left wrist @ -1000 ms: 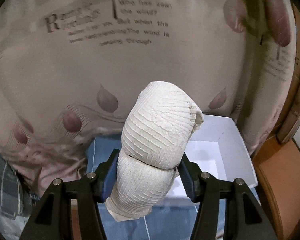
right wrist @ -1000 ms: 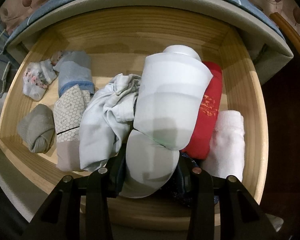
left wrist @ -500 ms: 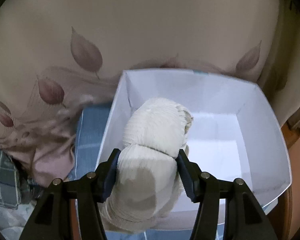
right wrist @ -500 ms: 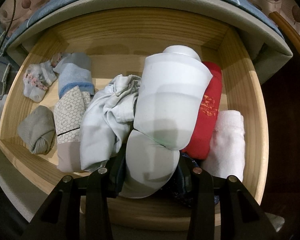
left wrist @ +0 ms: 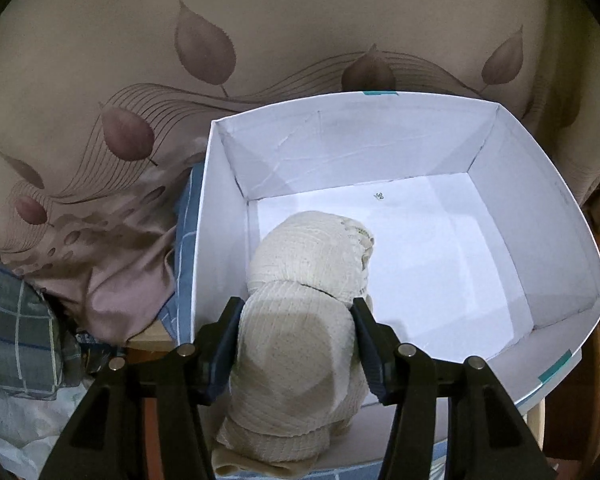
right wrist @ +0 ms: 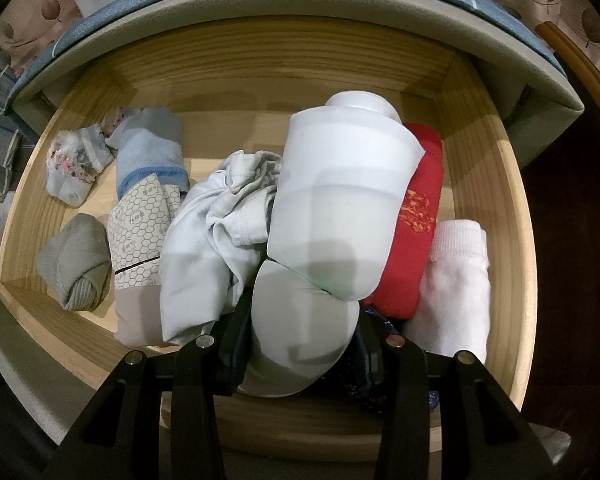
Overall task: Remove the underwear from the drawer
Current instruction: 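Lower the beige underwear into the white box and open the left gripper, then grasp the white rolled underwear with the right gripper and lift it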
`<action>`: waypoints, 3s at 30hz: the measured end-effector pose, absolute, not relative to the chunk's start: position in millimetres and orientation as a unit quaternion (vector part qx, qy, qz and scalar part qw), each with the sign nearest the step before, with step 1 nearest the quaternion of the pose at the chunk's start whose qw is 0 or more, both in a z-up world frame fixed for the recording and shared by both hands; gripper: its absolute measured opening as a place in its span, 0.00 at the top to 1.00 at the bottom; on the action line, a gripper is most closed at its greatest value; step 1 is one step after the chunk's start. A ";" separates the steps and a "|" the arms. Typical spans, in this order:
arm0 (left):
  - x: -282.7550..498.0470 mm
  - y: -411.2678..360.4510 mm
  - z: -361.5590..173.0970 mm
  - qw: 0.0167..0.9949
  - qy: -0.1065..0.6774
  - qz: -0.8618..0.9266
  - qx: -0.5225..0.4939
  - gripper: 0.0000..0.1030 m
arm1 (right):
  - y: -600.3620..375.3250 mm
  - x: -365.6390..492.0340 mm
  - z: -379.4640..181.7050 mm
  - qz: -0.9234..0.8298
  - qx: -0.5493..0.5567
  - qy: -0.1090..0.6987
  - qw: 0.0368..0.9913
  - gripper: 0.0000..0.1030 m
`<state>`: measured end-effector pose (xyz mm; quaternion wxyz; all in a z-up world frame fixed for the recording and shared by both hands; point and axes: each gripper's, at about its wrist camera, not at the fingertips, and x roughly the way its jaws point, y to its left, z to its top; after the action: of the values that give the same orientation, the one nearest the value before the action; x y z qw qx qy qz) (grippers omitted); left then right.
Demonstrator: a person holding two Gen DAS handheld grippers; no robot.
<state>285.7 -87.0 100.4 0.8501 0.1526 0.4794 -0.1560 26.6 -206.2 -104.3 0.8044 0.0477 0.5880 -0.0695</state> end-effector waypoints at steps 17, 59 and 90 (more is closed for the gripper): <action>275.3 -88.7 109.4 0.866 0.453 -0.142 0.154 0.45 | -205.9 26.6 -104.5 -0.070 0.048 0.588 0.805 0.62; 77.8 51.7 17.2 0.856 0.514 -0.040 0.025 0.43 | -225.9 26.5 -85.5 -0.044 0.092 0.554 0.826 0.68; 59.2 38.3 11.4 0.888 0.458 -0.021 0.038 0.43 | -264.0 108.8 152.8 -0.086 0.028 0.368 0.925 0.68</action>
<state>59.2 38.3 11.4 0.8877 0.0383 0.4583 -0.0213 108.8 -264.0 152.8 0.9253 0.0280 0.3684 -0.0860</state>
